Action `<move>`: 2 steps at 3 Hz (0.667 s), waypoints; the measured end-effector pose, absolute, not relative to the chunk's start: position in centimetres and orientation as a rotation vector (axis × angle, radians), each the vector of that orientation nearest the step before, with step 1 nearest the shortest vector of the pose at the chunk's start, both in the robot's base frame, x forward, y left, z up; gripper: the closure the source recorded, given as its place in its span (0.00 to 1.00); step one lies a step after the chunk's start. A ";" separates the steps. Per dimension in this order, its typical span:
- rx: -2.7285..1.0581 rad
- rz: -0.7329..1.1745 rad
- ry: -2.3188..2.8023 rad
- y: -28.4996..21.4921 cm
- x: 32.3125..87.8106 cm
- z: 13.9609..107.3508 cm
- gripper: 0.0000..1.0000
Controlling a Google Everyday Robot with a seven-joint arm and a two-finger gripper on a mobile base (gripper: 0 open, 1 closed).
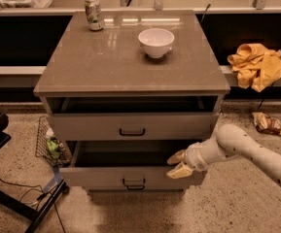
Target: Open middle drawer
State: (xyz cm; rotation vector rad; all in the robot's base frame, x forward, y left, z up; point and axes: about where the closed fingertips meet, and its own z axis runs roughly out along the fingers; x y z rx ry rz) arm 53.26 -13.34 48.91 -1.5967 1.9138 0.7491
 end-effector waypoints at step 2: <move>-1.613 0.760 1.885 -13.0 53.7 48.3 0.21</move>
Offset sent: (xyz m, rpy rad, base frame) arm 0.0131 -0.0011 -0.0110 0.0240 -0.0291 0.0371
